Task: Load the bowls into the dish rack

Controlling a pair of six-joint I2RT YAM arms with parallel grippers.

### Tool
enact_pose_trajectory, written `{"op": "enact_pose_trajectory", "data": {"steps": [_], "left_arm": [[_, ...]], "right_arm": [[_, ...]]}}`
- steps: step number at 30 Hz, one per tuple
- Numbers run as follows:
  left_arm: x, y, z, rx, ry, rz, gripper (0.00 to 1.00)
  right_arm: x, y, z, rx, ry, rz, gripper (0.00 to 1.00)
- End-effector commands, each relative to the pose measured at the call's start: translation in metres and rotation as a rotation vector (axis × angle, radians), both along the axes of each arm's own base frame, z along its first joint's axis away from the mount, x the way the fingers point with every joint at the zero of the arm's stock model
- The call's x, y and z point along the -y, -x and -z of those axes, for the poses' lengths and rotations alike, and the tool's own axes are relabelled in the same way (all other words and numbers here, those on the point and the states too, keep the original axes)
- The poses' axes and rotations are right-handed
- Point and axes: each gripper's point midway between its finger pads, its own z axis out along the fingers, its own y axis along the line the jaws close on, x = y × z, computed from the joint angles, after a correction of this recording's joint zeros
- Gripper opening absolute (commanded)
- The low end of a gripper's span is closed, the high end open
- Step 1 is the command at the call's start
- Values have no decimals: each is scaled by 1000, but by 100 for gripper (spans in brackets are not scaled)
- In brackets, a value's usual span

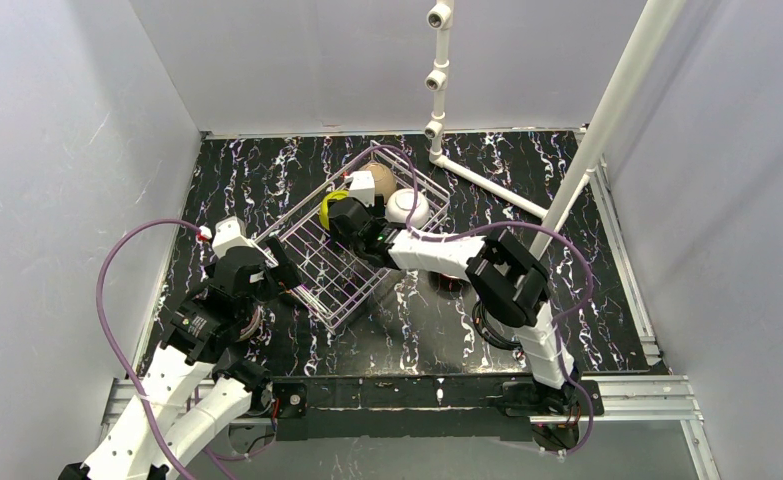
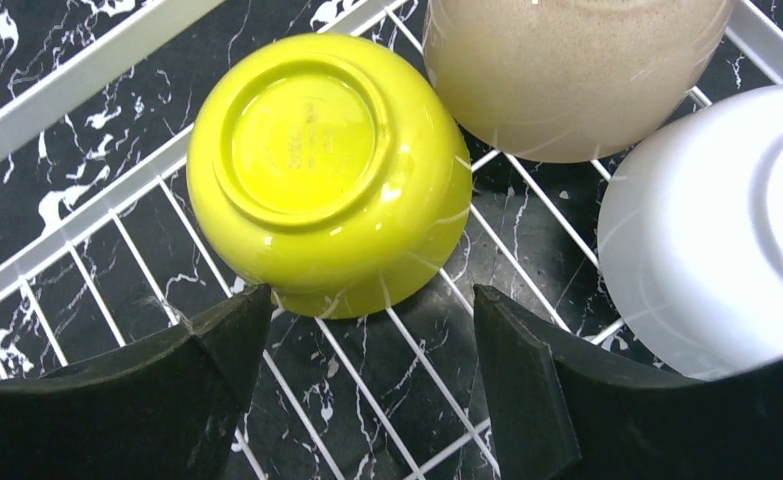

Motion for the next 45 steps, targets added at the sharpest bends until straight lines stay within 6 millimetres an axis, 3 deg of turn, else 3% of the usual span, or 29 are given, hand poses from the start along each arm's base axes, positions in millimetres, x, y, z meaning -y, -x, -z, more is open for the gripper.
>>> {"op": "enact_pose_trajectory", "data": {"steps": [1,8,12,21,25,29,39,42,45], "left_arm": [[-5,-2,3,2,-15,-29,98],[-4,-2,5,-4,-17,-28,98],[-4,-3,4,-6,-19,-23,98],[-7,1,-2,11,-16,-26,98],[-9,4,-9,25,-11,-24,98],[-11,9,-15,36,-9,-18,98],[-17,21,-22,59,14,-27,98],[-15,23,-23,59,36,-20,98],[-12,24,-26,64,60,-16,98]], "right_arm": [[5,-26,-19,42,-44,99,80],[13,-33,-17,32,-29,145,78],[7,-29,-26,17,-49,103,79],[-20,17,-87,-3,-219,-234,86],[-12,36,-108,-16,-241,-317,86],[19,48,-115,-22,-164,-321,86],[120,78,-126,-27,4,-171,85],[150,84,-121,-48,47,-78,84],[178,93,-104,-88,107,-13,83]]}}
